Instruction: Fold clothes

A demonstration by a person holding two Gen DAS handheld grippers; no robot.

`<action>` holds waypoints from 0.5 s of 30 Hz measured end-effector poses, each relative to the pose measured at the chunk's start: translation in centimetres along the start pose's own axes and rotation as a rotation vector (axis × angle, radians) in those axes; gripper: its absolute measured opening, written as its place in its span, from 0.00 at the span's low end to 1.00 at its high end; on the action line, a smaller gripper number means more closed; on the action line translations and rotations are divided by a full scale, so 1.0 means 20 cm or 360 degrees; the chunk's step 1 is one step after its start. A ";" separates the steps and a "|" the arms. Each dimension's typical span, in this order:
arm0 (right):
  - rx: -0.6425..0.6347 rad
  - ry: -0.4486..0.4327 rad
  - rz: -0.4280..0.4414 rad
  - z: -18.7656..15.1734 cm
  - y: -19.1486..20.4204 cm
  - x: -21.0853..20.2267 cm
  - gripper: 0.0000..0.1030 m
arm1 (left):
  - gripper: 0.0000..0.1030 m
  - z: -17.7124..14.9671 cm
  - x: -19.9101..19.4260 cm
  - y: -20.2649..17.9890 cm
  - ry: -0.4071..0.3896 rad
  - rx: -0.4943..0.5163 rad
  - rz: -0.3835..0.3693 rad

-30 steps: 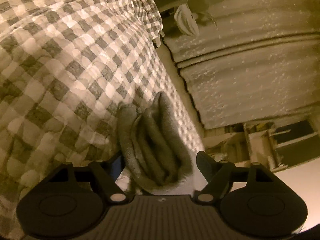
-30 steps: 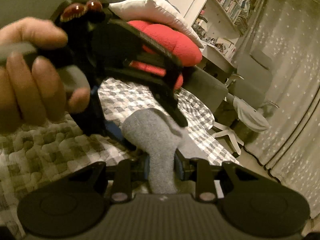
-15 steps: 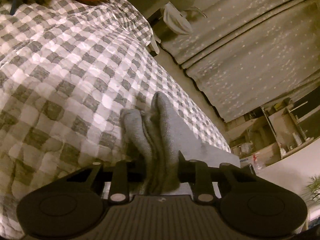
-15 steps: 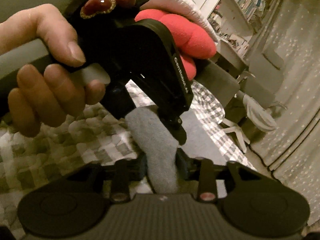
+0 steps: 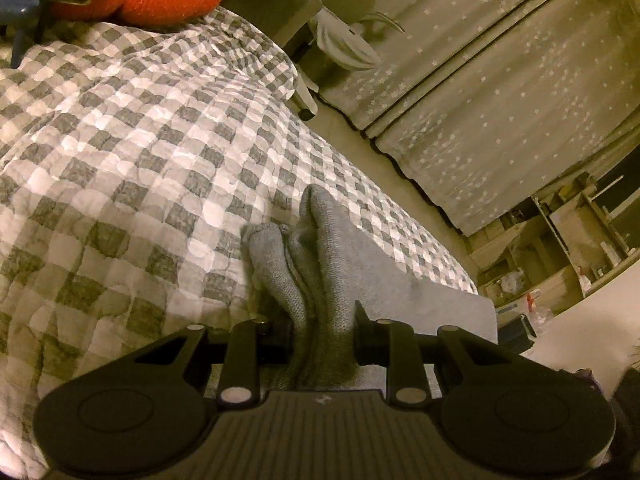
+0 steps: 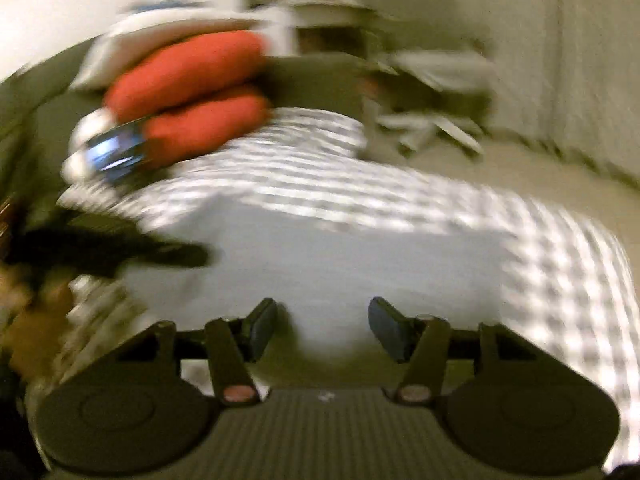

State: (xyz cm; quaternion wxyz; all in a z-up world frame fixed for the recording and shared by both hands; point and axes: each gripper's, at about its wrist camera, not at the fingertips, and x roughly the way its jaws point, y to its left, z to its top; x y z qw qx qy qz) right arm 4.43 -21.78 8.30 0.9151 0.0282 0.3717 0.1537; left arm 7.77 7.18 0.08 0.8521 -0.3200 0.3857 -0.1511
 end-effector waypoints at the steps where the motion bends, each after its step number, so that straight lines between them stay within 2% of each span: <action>1: 0.0081 0.0015 -0.0019 0.01 -0.07 0.01 0.52 | 0.24 0.00 0.00 0.00 0.0000 0.0003 0.0002; 4: 0.0217 0.0024 -0.0032 0.01 -0.19 -0.01 0.51 | 0.24 0.00 0.00 -0.01 -0.0003 0.0012 0.0013; 15: 0.0293 0.0063 -0.0089 -0.02 -0.34 -0.09 0.53 | 0.24 -0.01 0.00 -0.04 -0.0013 0.0073 0.0052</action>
